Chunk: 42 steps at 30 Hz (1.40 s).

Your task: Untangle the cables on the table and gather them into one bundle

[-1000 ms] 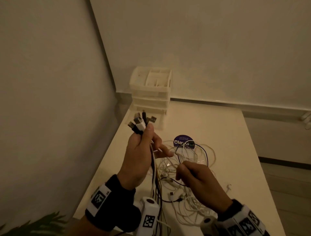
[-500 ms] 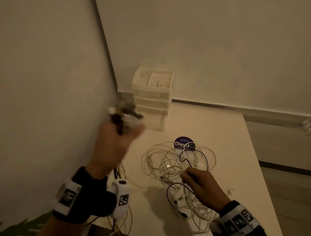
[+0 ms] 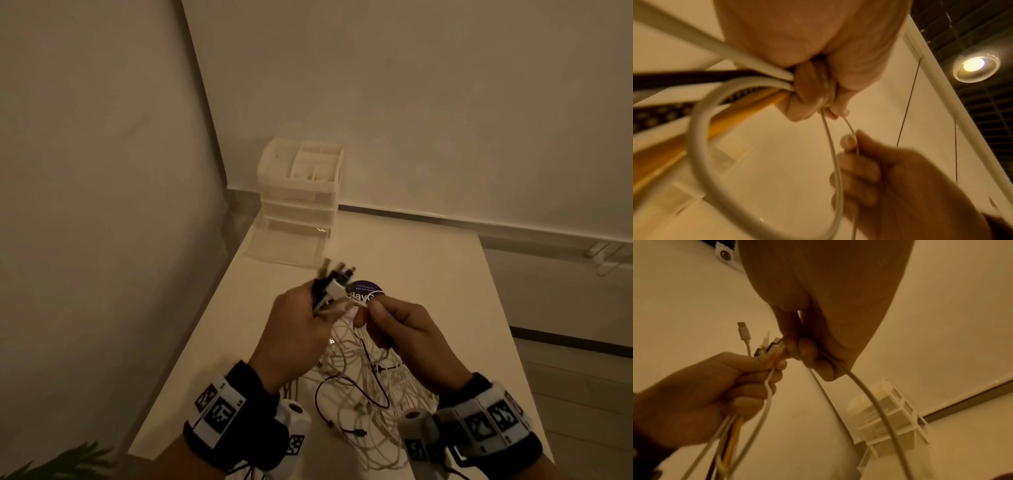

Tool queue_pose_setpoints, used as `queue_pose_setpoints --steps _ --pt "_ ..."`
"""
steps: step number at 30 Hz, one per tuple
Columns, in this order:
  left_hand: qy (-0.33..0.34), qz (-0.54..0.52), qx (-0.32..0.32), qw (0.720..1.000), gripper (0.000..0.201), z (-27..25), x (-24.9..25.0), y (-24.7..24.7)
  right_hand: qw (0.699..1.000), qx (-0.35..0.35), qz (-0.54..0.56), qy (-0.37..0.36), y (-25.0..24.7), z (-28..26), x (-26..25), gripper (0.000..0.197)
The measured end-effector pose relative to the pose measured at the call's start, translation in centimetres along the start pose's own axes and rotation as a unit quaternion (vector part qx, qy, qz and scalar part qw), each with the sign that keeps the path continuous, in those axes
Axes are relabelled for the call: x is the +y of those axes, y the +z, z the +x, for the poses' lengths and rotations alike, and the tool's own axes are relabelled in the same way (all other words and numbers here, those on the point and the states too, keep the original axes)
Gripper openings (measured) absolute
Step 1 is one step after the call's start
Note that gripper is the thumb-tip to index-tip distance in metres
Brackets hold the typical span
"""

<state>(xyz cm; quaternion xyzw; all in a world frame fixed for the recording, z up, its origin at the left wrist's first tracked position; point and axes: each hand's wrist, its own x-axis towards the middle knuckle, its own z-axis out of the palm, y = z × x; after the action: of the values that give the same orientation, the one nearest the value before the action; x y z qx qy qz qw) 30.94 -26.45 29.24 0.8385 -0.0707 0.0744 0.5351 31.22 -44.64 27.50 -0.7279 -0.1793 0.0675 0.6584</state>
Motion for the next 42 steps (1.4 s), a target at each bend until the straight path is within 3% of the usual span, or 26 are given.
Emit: queue_pose_setpoints --steps 5,8,12,15,19,21,25,27,30,32,36,38,42 --pt "0.017 -0.063 0.137 0.988 0.021 1.3 1.0 -2.8 0.998 -0.017 -0.051 0.025 -0.2 -1.2 3.1 0.031" --pt "-0.005 -0.123 0.205 0.971 0.038 2.2 0.3 -4.8 0.993 -0.002 -0.106 0.043 -0.5 -1.5 5.4 0.030" --pt "-0.004 -0.159 0.261 0.952 0.037 2.9 -0.5 -7.9 0.981 0.050 -0.168 0.083 -0.8 -1.7 7.4 0.031" --pt "0.018 -0.101 0.283 0.954 0.031 2.5 -0.5 -8.1 0.979 0.120 -0.129 0.105 -1.0 -1.4 7.2 0.032" --pt "0.020 -0.180 0.347 0.920 0.031 2.2 -1.4 -7.8 0.973 0.191 -0.032 0.127 -1.2 -0.5 6.1 0.039" --pt "0.039 -0.170 0.298 0.938 0.024 1.7 -0.7 -7.4 0.978 0.175 -0.026 0.115 -1.1 -0.4 5.5 0.039" --pt "0.061 -0.062 0.046 0.995 0.018 0.3 1.0 -4.4 0.990 0.110 -0.005 0.086 -0.5 -0.2 3.9 0.038" --pt "0.038 -0.002 -0.033 0.999 0.012 0.5 0.7 -2.6 0.995 0.077 -0.003 0.070 -0.3 -0.1 3.2 0.041" --pt "0.041 0.025 -0.082 0.995 0.011 0.6 0.3 -0.4 0.998 0.047 0.001 0.041 -0.2 0.0 1.8 0.036" --pt "0.058 0.023 -0.097 0.993 0.015 0.6 0.2 0.9 0.998 0.039 0.028 0.040 -0.3 0.2 0.9 0.034" --pt "0.069 0.006 -0.053 0.996 0.022 1.1 0.4 1.4 0.998 0.033 0.036 0.026 -0.8 0.6 0.3 0.038" --pt "0.078 -0.024 -0.023 0.996 0.014 1.4 0.9 1.0 1.000 0.025 0.011 0.007 -0.7 0.6 0.8 0.034" --pt "0.078 -0.076 0.082 0.991 0.022 2.6 2.1 -1.0 0.997 0.030 -0.069 0.002 -0.4 0.6 3.7 0.027"
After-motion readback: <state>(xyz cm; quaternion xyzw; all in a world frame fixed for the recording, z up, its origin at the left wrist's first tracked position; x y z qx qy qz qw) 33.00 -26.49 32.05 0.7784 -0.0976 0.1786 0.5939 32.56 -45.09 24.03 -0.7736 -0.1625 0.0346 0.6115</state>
